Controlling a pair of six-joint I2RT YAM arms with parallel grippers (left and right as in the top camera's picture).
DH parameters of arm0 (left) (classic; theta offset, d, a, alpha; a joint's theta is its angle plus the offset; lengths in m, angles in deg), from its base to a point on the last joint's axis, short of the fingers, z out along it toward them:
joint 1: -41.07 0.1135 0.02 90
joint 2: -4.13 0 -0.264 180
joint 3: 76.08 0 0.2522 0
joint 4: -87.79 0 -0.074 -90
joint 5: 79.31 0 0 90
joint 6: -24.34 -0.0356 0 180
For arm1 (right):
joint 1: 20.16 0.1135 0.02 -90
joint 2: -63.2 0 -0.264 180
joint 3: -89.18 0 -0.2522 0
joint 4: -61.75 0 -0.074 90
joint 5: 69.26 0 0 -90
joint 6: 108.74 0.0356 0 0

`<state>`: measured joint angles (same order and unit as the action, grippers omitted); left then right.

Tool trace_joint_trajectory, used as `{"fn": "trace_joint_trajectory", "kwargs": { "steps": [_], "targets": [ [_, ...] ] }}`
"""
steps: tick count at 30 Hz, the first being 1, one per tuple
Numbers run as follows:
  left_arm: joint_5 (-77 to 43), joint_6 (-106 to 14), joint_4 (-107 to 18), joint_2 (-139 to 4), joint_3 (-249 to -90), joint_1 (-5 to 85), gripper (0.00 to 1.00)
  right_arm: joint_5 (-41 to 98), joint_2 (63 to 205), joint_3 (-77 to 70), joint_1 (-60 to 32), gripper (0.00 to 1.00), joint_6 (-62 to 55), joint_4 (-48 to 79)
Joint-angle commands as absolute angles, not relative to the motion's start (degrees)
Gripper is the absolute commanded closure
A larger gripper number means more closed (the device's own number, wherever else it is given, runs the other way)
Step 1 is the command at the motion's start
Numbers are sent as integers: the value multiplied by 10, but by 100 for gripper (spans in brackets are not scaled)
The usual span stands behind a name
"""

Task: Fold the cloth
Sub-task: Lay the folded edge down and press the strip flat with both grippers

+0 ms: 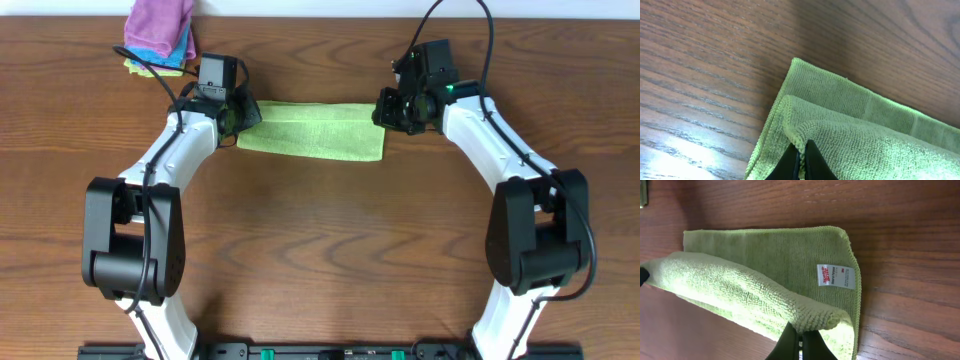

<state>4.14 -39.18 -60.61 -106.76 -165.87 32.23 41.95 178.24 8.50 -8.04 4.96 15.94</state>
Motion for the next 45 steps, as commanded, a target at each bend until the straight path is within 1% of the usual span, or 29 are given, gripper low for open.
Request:
{"fn": "trace_joint_trajectory", "kwargs": {
  "steps": [1, 6, 13, 18, 26, 32, 36, 41, 45],
  "targets": [
    [47, -404, -605, -1075, -1677, 326, 94, 411, 1787, 99, -88, 99, 53, 158],
    [47, -428, -606, -1075, -1700, 326, 94, 408, 1787, 99, -89, 98, 52, 160],
    [68, -432, -637, -1087, -1717, 326, 94, 401, 1787, 99, -93, 98, 52, 240],
    [68, -423, -659, -1098, -1717, 325, 94, 396, 1787, 99, -98, 99, 52, 244],
    [69, -426, -563, -1098, -1717, 328, 94, 402, 1787, 99, -93, 98, 48, 143],
    [96, -426, -530, -1097, -1717, 328, 94, 403, 1787, 99, -90, 99, 48, 95],
    [114, -434, -526, -1098, -1717, 329, 94, 402, 1787, 99, -78, 98, 48, 80],
    [127, -434, -551, -1098, -1717, 329, 94, 400, 1787, 99, -65, 99, 48, 77],
    [127, -443, -558, -1100, -1717, 329, 94, 354, 1787, 98, -55, 98, 48, 60]
  ]
}}
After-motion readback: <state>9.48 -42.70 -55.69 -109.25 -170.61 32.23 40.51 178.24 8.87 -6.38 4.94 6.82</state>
